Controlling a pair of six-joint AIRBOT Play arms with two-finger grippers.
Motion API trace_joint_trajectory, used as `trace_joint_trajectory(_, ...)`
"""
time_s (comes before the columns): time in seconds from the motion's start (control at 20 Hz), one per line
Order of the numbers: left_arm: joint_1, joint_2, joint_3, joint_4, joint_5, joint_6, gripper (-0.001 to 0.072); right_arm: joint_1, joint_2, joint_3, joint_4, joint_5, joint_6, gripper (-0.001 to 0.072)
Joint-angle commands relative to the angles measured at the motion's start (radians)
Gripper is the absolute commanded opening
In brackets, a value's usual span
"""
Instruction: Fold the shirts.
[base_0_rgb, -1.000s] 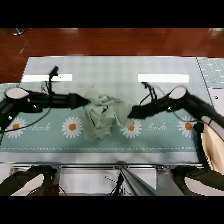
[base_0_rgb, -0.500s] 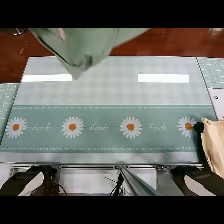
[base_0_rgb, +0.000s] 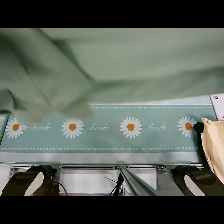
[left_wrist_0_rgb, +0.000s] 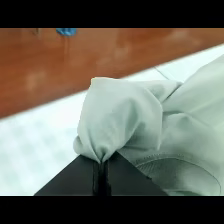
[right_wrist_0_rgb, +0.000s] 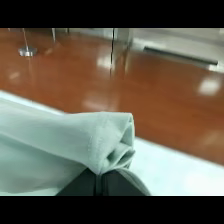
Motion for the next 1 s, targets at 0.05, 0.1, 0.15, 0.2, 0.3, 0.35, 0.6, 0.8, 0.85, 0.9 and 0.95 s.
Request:
trace_joint_trajectory(0.05,0.001,0.063,-0.246,-0.114,-0.172,-0.013,0.0022,0.000,0.133,-0.325,-0.012,0.118,0.095,0.0023)
trace_joint_trajectory(0.1,0.001,0.074,-0.336,-0.114,-0.200,-0.016,0.0022,0.000,0.161,-0.422,0.005,0.122,0.110,0.0023)
trace_joint_trajectory(0.15,0.000,0.084,-0.445,-0.114,-0.212,-0.019,0.0022,0.000,0.188,-0.533,0.032,0.121,0.126,0.0023)
trace_joint_trajectory(0.2,-0.003,0.089,-0.552,-0.113,-0.208,-0.019,0.0022,0.000,0.212,-0.644,0.055,0.116,0.129,0.0023)
trace_joint_trajectory(0.3,-0.023,0.081,-0.781,-0.113,-0.132,-0.018,0.0022,0.000,0.235,-0.837,0.060,0.084,0.135,0.0023)
trace_joint_trajectory(0.35,-0.038,0.071,-0.895,-0.113,-0.032,-0.018,0.0022,0.000,0.234,-0.913,0.044,0.047,0.135,0.0023)
trace_joint_trajectory(0.6,-0.085,-0.134,-1.075,-0.145,0.454,0.052,0.0022,-0.043,0.044,-1.063,-0.113,-0.303,0.169,0.0023)
trace_joint_trajectory(0.8,-0.111,-0.384,-0.929,-0.217,0.614,0.131,0.0022,-0.215,-0.269,-1.015,0.094,-0.470,0.057,0.0024)
trace_joint_trajectory(0.85,-0.119,-0.446,-0.878,-0.217,0.629,0.148,0.0023,-0.248,-0.351,-0.986,0.182,-0.481,0.002,0.0024)
trace_joint_trajectory(0.9,-0.133,-0.506,-0.826,-0.217,0.646,0.176,0.0023,-0.277,-0.435,-0.950,0.279,-0.488,-0.053,0.0024)
trace_joint_trajectory(0.95,-0.148,-0.555,-0.780,-0.217,0.663,0.191,0.0023,-0.297,-0.509,-0.911,0.365,-0.488,-0.096,0.0024)
